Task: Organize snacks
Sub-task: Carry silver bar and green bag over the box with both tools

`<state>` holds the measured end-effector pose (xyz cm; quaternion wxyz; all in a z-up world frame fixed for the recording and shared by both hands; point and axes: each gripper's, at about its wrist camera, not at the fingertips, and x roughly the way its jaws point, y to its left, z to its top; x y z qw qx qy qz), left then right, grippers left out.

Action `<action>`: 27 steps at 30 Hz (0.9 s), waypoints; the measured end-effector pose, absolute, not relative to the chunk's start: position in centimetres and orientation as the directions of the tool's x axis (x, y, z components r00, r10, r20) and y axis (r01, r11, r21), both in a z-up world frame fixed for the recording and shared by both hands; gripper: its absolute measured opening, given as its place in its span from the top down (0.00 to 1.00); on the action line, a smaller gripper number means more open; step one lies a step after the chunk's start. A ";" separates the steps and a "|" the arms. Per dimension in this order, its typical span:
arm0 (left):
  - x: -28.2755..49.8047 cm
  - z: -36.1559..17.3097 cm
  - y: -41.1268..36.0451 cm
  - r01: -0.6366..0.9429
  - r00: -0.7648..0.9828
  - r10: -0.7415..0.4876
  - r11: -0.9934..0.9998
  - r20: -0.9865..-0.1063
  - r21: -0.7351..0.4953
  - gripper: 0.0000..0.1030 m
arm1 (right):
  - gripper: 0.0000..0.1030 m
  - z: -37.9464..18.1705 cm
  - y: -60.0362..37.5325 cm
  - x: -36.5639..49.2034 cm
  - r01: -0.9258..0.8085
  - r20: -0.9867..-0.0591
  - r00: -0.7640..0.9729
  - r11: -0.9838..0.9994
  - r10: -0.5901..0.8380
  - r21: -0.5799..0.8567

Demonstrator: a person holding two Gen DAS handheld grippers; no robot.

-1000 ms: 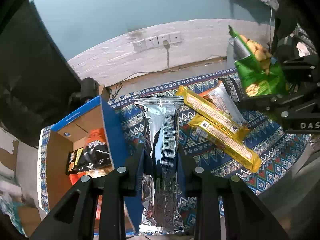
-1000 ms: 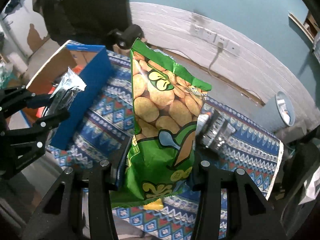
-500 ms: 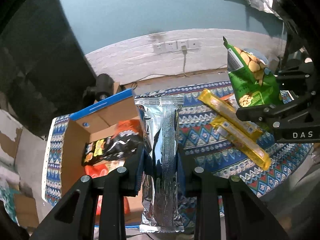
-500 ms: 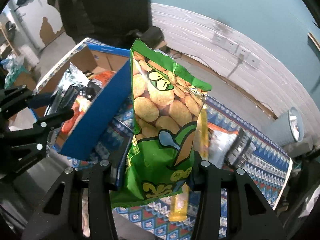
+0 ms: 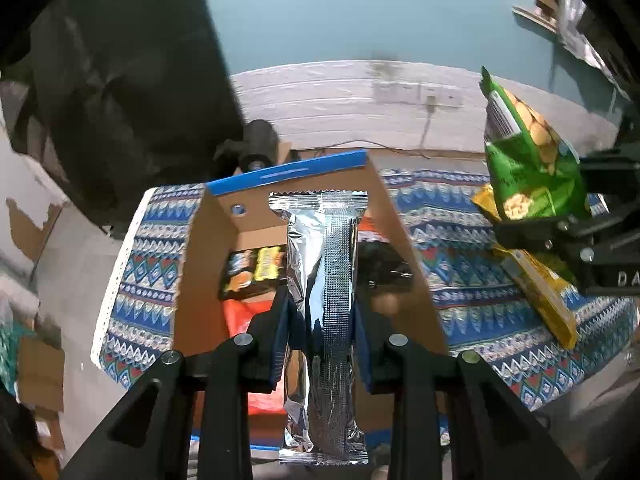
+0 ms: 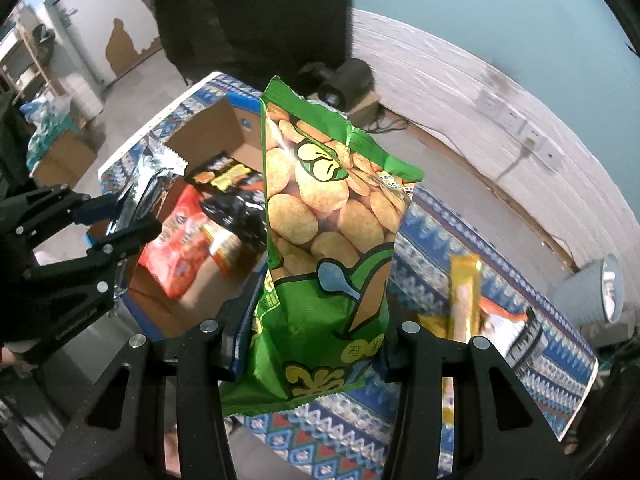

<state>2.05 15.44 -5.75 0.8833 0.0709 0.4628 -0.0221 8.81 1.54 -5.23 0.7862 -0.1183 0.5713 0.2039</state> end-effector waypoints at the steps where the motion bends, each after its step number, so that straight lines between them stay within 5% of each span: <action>1: 2.2 -5.8 16.0 0.092 0.571 0.031 0.991 -0.821 0.101 0.72 | 0.56 -5.4 2.1 9.0 -0.460 -0.947 0.260 0.886 0.187 0.049; 23: 4.0 -7.4 21.6 -0.039 0.526 0.087 0.996 -0.846 0.079 0.71 | 0.47 -8.7 10.5 10.3 -0.526 -0.959 0.140 0.839 0.245 0.137; 27: 3.8 -7.0 21.6 -0.048 0.531 0.087 0.996 -0.843 0.072 0.54 | 0.40 -8.3 10.3 10.4 -0.517 -0.956 0.158 0.845 0.247 0.133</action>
